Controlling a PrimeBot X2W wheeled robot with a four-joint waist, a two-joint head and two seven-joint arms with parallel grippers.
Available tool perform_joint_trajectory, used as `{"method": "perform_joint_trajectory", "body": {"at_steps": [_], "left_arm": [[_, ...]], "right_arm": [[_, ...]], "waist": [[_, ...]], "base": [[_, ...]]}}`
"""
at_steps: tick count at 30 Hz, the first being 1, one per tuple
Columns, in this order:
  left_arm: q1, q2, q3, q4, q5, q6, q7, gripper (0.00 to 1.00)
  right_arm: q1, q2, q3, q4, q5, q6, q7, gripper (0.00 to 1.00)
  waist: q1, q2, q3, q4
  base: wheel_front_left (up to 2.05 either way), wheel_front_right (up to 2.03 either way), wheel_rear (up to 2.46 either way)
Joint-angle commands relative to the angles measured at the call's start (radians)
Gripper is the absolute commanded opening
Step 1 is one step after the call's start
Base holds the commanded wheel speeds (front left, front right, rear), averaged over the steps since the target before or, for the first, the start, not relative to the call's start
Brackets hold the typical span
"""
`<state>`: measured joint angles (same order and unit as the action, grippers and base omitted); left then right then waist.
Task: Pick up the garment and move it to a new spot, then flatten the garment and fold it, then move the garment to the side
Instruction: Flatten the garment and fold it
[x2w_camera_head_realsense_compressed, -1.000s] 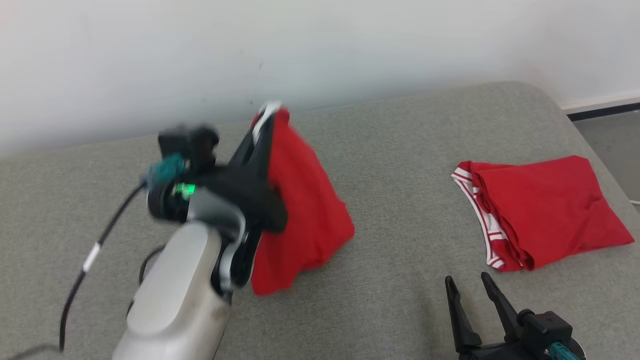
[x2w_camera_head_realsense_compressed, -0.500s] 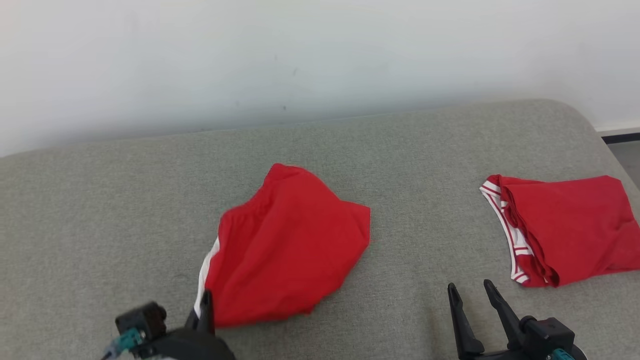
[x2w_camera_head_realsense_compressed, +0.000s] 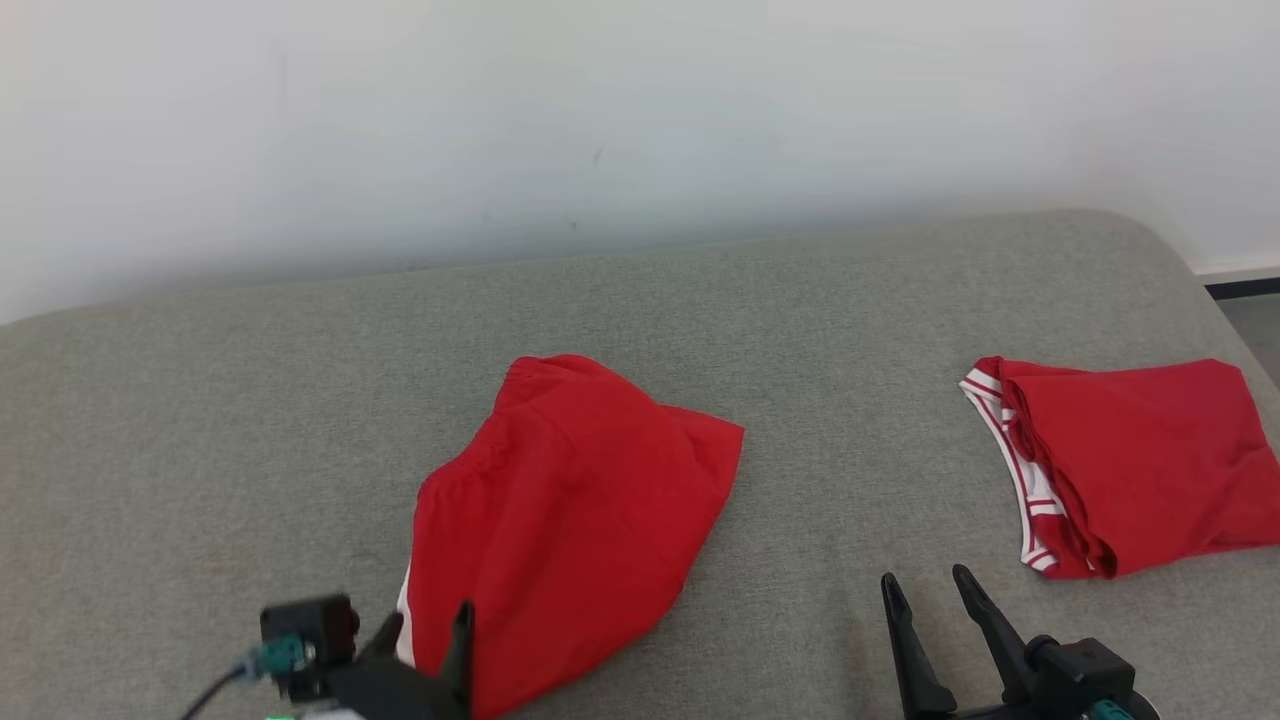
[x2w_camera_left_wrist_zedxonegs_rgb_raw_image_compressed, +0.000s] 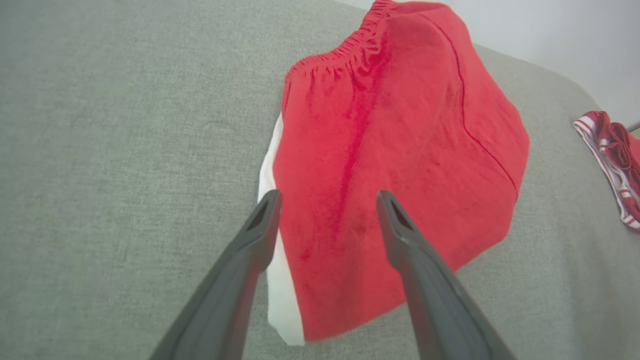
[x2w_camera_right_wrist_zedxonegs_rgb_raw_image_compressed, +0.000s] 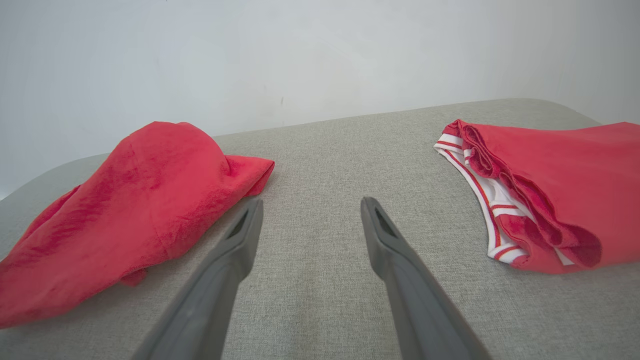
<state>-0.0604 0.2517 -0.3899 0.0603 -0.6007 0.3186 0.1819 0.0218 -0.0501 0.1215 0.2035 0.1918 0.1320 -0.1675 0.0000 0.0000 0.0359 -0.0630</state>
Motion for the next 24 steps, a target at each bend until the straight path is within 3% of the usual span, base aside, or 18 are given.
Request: {"method": "perform_joint_trajectory", "body": {"at_steps": [1,6,10,19,24], "left_arm": [[-0.036,0.014,-0.001,-0.023,0.01,0.001,0.022,1.0],[-0.192,0.062,-0.024,-0.036,0.034,-0.033,0.137,1.0],[-0.341,0.089,-0.068,0.069,0.062,-0.079,0.235,1.0],[-0.548,0.126,-0.097,0.304,0.082,-0.17,0.312,1.0],[-0.595,0.197,-0.153,0.396,0.095,-0.242,0.45,1.0]], "right_arm": [[0.002,0.0,0.001,0.0,0.005,-0.002,-0.004,1.0],[-0.01,0.0,0.008,-0.001,0.009,-0.002,-0.009,1.0],[-0.034,0.0,0.027,0.0,0.013,-0.002,-0.009,1.0],[-0.078,-0.001,0.032,0.015,0.026,-0.002,-0.033,1.0],[-0.087,0.0,0.033,0.026,0.035,-0.002,-0.052,1.0]], "waist": [[0.0,0.0,0.0,-0.009],[0.0,0.0,0.019,-0.032],[0.0,0.0,0.055,-0.073],[0.0,0.0,0.149,-0.173],[0.0,0.0,0.18,-0.202]], "base": [[0.0,0.0,0.0],[0.0,0.0,0.0],[0.0,0.0,0.0],[0.0,0.0,0.0],[0.0,0.0,0.0]]}}
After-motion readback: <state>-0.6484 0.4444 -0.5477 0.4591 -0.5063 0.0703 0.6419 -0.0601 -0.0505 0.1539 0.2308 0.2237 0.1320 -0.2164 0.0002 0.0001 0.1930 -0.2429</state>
